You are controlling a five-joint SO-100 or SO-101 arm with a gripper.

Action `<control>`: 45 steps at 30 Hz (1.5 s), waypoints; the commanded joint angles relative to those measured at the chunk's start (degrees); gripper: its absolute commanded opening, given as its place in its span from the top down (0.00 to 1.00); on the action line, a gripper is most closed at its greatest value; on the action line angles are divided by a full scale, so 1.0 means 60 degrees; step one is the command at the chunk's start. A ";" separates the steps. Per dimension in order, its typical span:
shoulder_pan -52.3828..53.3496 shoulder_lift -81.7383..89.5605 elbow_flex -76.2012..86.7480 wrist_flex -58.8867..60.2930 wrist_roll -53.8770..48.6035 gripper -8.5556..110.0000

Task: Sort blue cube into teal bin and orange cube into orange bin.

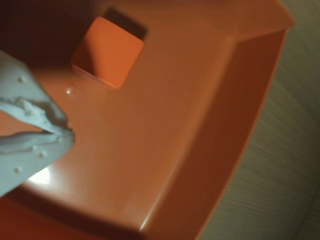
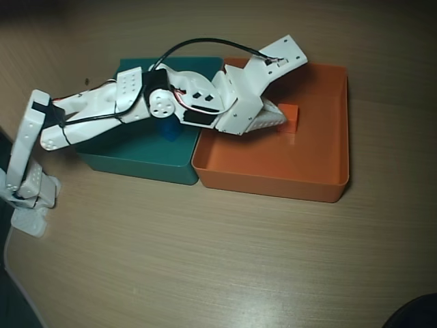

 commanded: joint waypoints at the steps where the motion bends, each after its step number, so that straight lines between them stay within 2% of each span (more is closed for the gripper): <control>1: 0.0088 0.2490 0.0879 -0.0044 -0.0015 0.98; 8: 0.0645 0.6899 0.5156 -0.0044 -0.0044 0.98; 26: 0.3560 1.8281 1.6318 -0.0044 -0.0059 0.97; 45: 0.4541 2.4097 2.2046 -0.0044 -0.0073 0.97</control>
